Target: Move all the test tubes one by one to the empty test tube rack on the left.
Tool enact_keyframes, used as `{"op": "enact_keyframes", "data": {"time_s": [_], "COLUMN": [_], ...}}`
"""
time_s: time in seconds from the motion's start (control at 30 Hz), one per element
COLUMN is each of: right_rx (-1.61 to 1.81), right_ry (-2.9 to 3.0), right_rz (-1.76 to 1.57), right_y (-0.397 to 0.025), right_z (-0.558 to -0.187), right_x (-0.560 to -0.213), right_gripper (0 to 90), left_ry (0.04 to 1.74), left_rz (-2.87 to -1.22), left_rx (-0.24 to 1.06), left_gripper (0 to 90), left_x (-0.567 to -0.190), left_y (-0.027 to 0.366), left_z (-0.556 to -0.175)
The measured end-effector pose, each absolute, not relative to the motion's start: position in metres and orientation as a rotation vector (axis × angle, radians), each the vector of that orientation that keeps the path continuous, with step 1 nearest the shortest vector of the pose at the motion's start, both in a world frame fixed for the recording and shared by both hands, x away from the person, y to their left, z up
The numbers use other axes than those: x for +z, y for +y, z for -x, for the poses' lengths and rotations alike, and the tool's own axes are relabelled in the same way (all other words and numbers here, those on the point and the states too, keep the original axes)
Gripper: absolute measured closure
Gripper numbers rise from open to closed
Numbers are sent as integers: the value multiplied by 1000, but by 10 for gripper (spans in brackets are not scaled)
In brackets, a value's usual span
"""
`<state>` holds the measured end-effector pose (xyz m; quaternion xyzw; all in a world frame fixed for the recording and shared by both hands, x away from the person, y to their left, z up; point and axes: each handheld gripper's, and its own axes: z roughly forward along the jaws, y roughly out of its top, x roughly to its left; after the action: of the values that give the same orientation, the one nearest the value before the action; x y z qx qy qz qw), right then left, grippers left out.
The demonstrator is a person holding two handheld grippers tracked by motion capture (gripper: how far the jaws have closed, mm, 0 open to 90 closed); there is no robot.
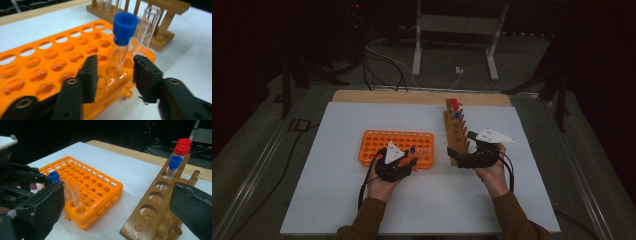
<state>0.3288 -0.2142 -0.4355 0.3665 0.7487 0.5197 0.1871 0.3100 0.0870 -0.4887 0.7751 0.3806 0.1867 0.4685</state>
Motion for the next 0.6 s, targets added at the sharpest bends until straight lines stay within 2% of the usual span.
{"op": "enact_keyframes", "data": {"time_s": [0.13, 0.2, 0.6], "right_rx": [1465, 1466, 1478], "right_ry": [2105, 2102, 2085], "right_rz": [-1035, -1036, -1066], "right_y": [-215, -215, -217], "right_z": [-329, -330, -337], "right_x": [-435, -434, -428], "right_gripper": [3, 3, 3], "left_ry": [951, 956, 999], "left_rz": [-1854, -1836, -1769], "left_rx": [463, 457, 523], "left_gripper": [344, 294, 183], "left_x": [-481, -478, -466], "left_y": [97, 103, 127], "left_z": [-308, -308, -305]}}
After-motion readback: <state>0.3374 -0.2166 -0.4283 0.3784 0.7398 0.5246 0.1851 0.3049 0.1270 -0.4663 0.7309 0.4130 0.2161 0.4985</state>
